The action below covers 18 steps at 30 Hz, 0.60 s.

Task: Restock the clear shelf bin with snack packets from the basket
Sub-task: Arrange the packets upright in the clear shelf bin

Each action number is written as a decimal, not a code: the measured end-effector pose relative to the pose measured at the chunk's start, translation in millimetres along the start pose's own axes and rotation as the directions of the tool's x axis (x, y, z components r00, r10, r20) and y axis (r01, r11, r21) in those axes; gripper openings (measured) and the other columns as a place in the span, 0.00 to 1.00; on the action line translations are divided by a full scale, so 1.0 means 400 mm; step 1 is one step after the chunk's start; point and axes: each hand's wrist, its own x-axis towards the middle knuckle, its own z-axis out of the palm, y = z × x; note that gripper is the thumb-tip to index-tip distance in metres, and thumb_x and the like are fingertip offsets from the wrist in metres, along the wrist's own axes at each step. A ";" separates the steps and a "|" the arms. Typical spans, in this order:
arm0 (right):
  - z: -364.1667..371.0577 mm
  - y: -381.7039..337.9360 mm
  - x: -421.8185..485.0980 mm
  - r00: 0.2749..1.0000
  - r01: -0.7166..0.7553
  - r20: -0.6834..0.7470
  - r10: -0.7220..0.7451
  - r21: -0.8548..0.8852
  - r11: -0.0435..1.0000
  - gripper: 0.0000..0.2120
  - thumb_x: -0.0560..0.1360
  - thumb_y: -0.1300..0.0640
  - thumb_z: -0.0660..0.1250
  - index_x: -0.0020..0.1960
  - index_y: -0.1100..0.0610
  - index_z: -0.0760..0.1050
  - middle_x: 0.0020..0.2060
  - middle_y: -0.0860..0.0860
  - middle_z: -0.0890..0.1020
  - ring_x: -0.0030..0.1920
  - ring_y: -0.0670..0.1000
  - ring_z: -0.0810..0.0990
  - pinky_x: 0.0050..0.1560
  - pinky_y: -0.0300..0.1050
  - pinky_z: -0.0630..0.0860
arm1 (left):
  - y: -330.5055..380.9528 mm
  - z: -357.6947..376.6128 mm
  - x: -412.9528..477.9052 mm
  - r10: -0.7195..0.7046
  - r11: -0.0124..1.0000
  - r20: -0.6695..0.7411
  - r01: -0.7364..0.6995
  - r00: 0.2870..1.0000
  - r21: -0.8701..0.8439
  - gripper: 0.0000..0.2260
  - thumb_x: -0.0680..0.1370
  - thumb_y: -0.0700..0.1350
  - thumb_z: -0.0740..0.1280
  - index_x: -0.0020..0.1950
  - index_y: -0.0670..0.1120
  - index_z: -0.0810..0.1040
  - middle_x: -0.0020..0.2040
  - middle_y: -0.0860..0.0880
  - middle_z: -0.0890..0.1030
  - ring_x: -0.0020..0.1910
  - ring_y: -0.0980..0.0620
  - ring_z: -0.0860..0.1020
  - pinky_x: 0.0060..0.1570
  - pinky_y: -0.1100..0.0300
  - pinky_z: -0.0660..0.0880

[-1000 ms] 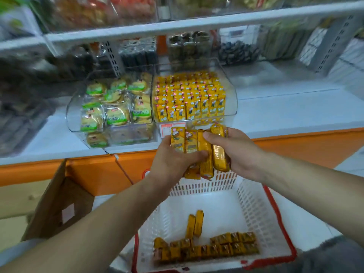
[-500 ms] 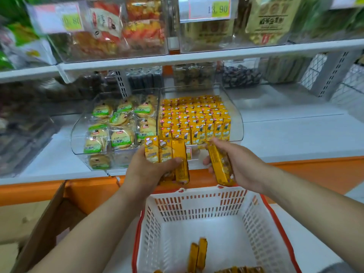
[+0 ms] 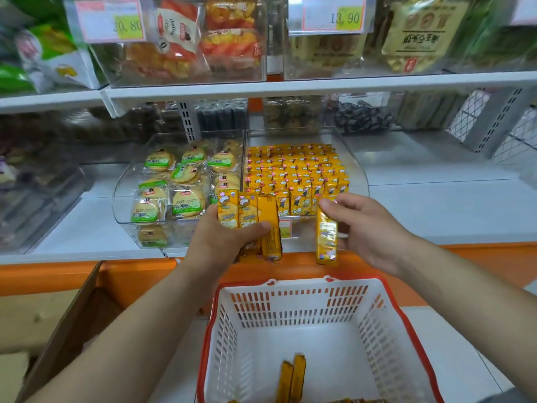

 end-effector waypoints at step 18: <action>-0.016 0.011 0.312 0.955 -0.003 -0.193 -0.225 -0.766 0.643 0.15 0.71 0.56 0.78 0.55 0.55 0.80 0.41 0.49 0.78 0.46 0.56 0.80 0.46 0.44 0.73 | -0.017 -0.020 0.062 0.050 0.999 -0.017 -0.049 0.999 0.021 0.21 0.68 0.47 0.82 0.56 0.53 0.78 0.42 0.55 0.88 0.39 0.54 0.87 0.32 0.61 0.82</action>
